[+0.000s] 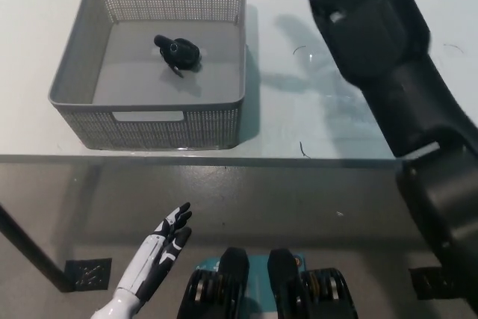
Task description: Use the right hand to pick up a webcam and put it into a container on the left side
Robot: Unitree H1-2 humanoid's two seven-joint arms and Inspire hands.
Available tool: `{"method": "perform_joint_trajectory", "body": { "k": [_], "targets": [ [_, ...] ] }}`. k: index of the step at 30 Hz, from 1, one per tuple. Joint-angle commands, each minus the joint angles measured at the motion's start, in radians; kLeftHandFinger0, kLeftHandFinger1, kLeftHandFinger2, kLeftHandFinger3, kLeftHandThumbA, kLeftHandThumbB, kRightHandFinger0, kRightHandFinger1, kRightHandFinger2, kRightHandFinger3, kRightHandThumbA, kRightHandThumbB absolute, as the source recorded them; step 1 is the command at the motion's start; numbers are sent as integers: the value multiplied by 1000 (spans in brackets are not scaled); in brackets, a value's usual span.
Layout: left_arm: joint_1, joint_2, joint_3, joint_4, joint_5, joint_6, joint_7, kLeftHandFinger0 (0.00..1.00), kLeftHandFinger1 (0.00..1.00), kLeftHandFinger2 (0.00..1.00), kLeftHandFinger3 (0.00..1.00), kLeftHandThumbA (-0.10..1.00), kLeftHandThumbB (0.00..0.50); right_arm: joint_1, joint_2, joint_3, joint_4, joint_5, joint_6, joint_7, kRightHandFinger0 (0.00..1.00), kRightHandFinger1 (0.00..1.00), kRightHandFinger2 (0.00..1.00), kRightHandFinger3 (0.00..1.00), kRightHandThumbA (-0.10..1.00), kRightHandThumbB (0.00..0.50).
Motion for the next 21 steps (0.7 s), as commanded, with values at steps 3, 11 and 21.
{"method": "perform_joint_trajectory", "body": {
  "k": [3, 11, 21],
  "targets": [
    [-7, 25, 3, -49, 11, -1, -15, 1000, 1000, 1000, 1000, 1000, 21, 325, -154, -105, -839, 104, 128, 132, 1000, 1000, 1000, 1000, 1000, 330],
    [-20, 18, 30, -11, -30, -38, 0, 1000, 1000, 1000, 1000, 1000, 43, 818, -99, -108, -1079, 213, -45, 57, 1000, 1000, 1000, 1000, 1000, 290],
    [-33, 10, 45, 60, -57, -94, 9, 1000, 1000, 1000, 1000, 1000, 70, 1169, 0, -52, -776, 203, -334, -29, 1000, 1000, 1000, 1000, 1000, 271]
  ]
}}
